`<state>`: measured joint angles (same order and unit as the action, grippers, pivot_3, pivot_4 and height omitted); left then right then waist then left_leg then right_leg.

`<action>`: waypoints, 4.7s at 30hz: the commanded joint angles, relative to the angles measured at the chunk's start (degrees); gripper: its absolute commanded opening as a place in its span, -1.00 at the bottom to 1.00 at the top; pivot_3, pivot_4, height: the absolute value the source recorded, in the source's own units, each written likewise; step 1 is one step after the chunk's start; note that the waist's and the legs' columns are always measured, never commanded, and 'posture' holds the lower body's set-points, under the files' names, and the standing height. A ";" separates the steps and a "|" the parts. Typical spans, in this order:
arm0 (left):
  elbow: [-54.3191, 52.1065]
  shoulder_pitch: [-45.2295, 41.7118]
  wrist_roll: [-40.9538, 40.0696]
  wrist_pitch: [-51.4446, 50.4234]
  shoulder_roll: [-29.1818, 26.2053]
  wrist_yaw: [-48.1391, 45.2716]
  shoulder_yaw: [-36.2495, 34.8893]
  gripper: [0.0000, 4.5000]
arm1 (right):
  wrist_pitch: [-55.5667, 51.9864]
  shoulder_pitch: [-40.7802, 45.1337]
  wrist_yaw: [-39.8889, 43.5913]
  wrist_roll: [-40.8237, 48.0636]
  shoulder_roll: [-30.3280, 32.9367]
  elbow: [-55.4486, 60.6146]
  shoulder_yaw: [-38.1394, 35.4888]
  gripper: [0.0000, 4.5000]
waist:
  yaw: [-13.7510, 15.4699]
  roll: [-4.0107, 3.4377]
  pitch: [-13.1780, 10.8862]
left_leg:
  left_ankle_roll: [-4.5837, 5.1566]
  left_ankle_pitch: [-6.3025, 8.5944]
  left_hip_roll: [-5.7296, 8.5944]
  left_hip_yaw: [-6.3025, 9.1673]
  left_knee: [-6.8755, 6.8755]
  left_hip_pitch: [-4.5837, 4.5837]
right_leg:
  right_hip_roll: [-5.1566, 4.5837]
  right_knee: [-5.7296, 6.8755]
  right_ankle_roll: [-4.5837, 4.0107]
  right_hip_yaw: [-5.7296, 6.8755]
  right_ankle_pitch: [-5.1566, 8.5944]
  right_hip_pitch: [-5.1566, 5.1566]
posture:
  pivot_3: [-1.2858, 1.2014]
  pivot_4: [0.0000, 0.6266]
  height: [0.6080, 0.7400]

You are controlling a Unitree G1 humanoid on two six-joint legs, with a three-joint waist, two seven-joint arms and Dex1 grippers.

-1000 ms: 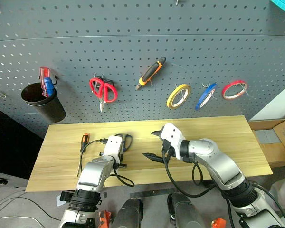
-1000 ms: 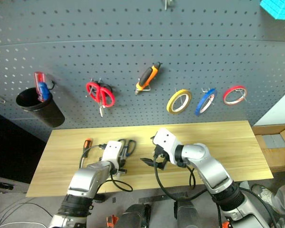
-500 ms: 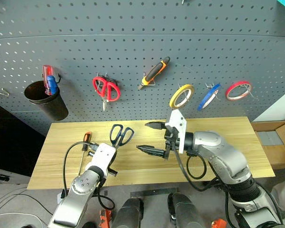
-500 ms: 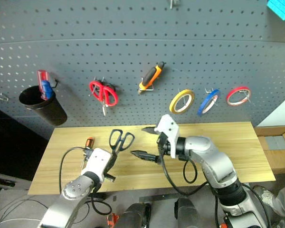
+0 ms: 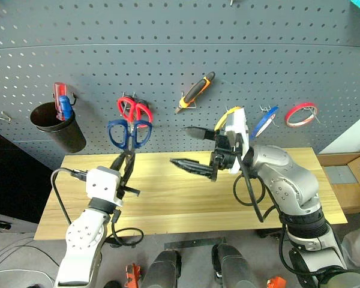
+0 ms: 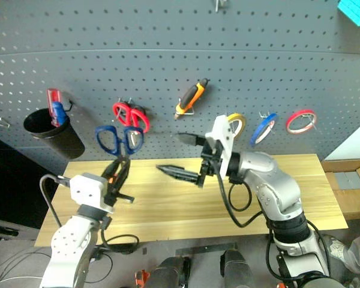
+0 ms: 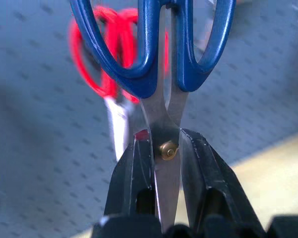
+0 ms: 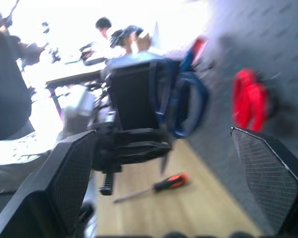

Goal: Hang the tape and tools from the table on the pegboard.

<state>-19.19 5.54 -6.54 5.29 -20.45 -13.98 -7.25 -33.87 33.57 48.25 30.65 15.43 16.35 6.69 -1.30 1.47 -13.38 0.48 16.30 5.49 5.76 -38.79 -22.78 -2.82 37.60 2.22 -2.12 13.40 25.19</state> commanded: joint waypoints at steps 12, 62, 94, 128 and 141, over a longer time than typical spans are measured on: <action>4.11 -8.95 -4.60 -7.44 1.22 -3.82 -0.41 -0.80 | 3.64 3.31 -1.54 0.19 -0.31 -1.05 -1.05 1.00 | -0.09 0.06 0.08 | -0.02 -0.02 -0.01 -0.10 -0.06 -0.01 | 0.00 0.11 0.00 -0.03 0.00 0.08 | 0.03 -0.46 1.00; 37.40 -28.21 -5.69 -56.57 -15.00 -7.18 -1.86 0.94 | 0.31 -3.63 -4.78 -16.03 6.08 -2.01 20.50 1.00 | 0.92 0.18 0.92 | -0.02 -0.01 0.03 -0.07 -0.13 0.10 | -0.07 0.35 0.00 0.09 -0.01 0.12 | 0.06 -0.19 1.00; 41.00 -27.15 -3.09 -43.49 -15.78 -13.30 -0.10 -0.72 | -1.86 -2.27 -3.55 -17.63 5.43 0.23 17.81 1.00 | -0.80 0.38 0.52 | 0.01 0.01 0.02 -0.09 -0.10 0.07 | -0.11 0.30 0.00 0.11 -0.01 0.14 | 0.02 -0.24 1.00; 9.45 -29.85 -13.63 -11.02 -13.45 -1.91 -23.64 -0.78 | 11.88 13.24 -1.08 -4.68 -7.96 -10.13 2.63 1.00 | 2.66 0.93 3.50 | -0.15 -0.05 -0.03 -0.07 -0.12 0.12 | -0.15 0.19 -0.07 0.89 -0.09 0.10 | 0.10 -0.69 1.00; 24.88 -35.87 -11.25 0.74 -12.46 -4.32 -20.26 -0.78 | 12.64 13.87 -3.13 -7.29 -8.75 -10.97 3.54 1.00 | 2.13 0.95 4.06 | -0.16 -0.05 -0.02 -0.08 -0.14 0.14 | -0.23 0.29 -0.08 1.06 -0.09 0.11 | 0.08 -0.71 1.00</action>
<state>6.92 -28.54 -17.69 4.15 -32.22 -18.19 -27.25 -22.21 46.13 45.02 23.38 6.50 4.02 10.48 0.82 2.43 -9.32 0.32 16.25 5.46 5.68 -38.93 -22.64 -3.05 37.89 2.14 -1.06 13.30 25.30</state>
